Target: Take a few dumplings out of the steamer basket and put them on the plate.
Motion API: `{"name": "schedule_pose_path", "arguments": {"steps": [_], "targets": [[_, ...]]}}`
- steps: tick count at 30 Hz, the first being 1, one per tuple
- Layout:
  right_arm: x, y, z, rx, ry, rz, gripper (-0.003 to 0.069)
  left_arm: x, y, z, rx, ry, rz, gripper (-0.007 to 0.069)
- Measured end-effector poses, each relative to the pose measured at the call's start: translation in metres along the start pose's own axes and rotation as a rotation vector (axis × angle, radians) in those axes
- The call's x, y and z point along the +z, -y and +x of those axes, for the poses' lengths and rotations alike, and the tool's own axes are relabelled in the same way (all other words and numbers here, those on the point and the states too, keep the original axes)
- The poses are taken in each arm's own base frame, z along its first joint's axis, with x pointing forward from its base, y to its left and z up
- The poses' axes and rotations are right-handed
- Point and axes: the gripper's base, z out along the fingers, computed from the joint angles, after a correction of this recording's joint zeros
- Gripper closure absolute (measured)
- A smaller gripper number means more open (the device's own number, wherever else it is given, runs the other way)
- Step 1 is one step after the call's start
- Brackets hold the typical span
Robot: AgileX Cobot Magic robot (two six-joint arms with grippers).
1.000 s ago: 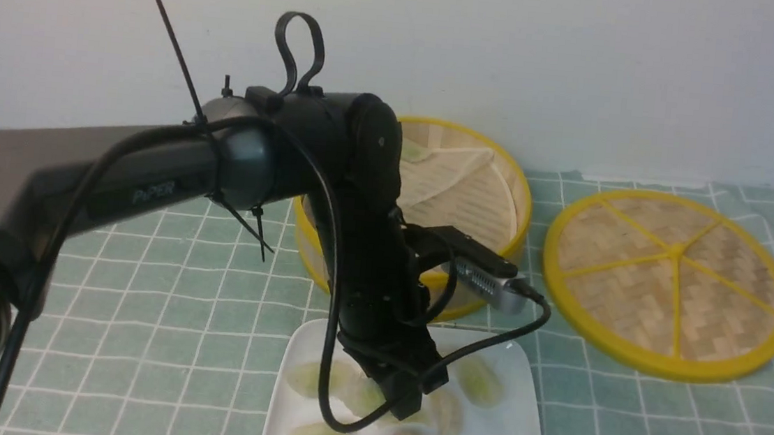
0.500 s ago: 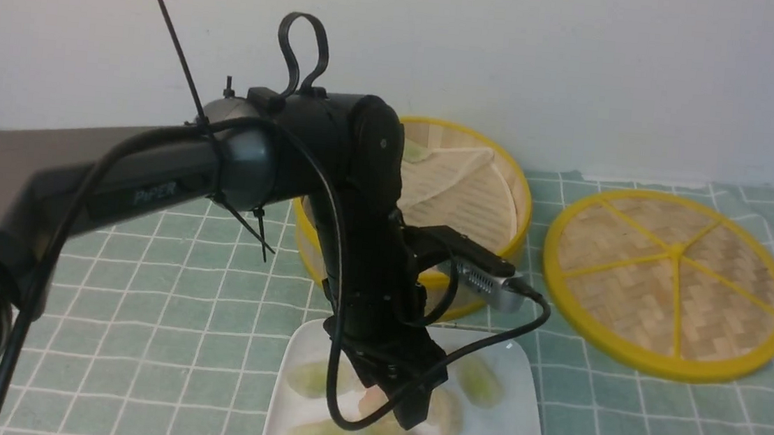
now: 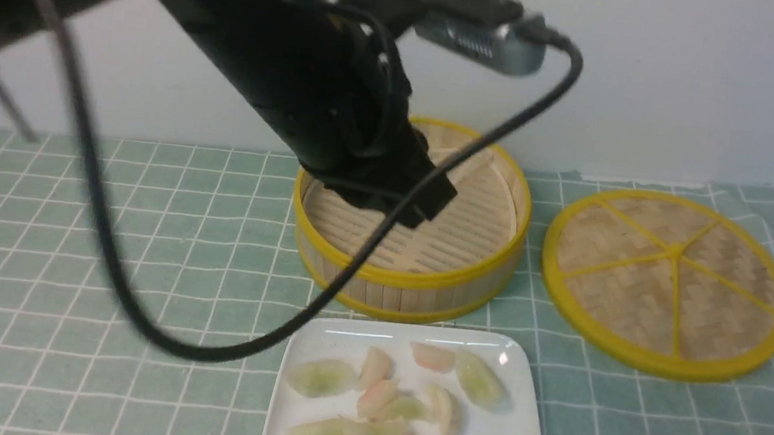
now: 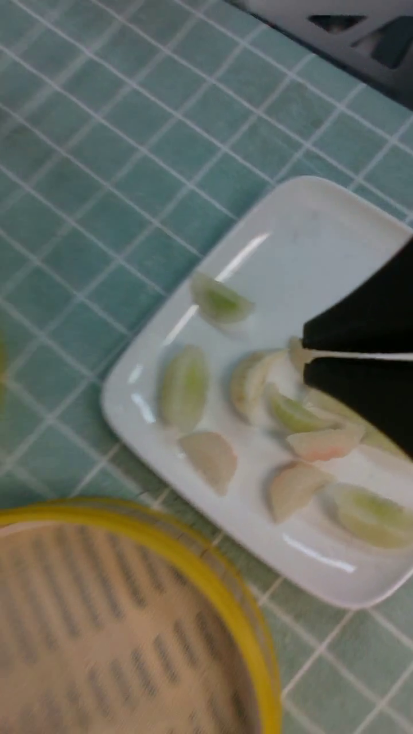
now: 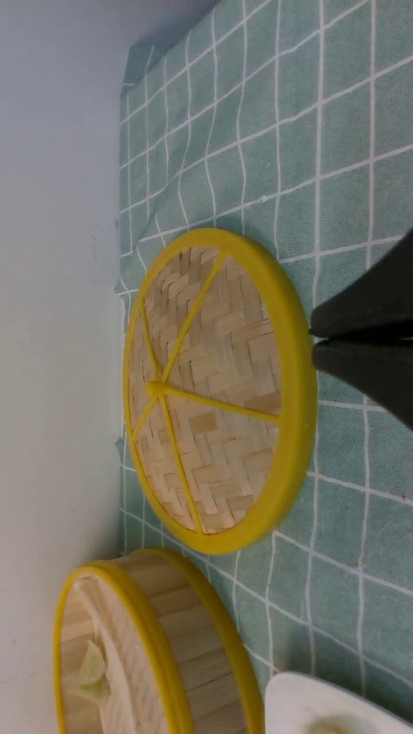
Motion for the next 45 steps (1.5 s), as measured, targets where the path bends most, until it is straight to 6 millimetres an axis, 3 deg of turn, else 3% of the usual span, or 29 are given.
{"name": "schedule_pose_path", "arguments": {"steps": [3,4,6,13,20,24,27,30,34,35,40,45], "targets": [[0.0,0.0,0.0,0.0,0.0,0.0,0.0673,-0.043,0.013,0.014,0.019,0.185,-0.052,0.0631],[0.0,0.0,0.0,0.0,0.0,0.0,0.0673,-0.045,0.014,0.015,0.021,0.197,-0.057,0.0631],[0.0,0.0,0.0,0.0,0.0,0.0,0.0673,-0.07,0.022,0.033,0.027,0.328,-0.097,0.0631],[0.0,0.0,0.0,0.0,0.0,0.0,0.0673,-0.107,0.037,0.079,0.048,0.474,-0.137,0.0631],[0.0,0.0,0.0,0.0,0.0,0.0,0.0673,-0.166,0.057,0.116,0.119,0.632,-0.215,0.0631],[0.0,0.0,0.0,0.0,0.0,0.0,0.0673,-0.193,0.06,0.142,0.064,0.682,-0.3,0.0631],[0.0,0.0,0.0,0.0,0.0,0.0,0.0673,-0.2,0.055,0.161,-0.006,0.699,-0.388,0.0631],[0.0,0.0,0.0,0.0,0.0,0.0,0.0673,-0.195,0.049,0.178,-0.043,0.705,-0.448,0.0631],[0.0,0.0,0.0,0.0,0.0,0.0,0.0673,-0.154,0.037,0.226,-0.1,0.734,-0.554,0.0631],[0.0,0.0,0.0,0.0,0.0,0.0,0.0673,-0.152,0.036,0.228,-0.104,0.736,-0.558,0.0631],[0.0,0.0,0.0,0.0,0.0,0.0,0.0673,-0.073,0.014,0.297,-0.184,0.739,-0.695,0.0631],[0.0,0.0,0.0,0.0,0.0,0.0,0.0673,-0.021,-0.001,0.342,-0.268,0.69,-0.743,0.0631]]}}
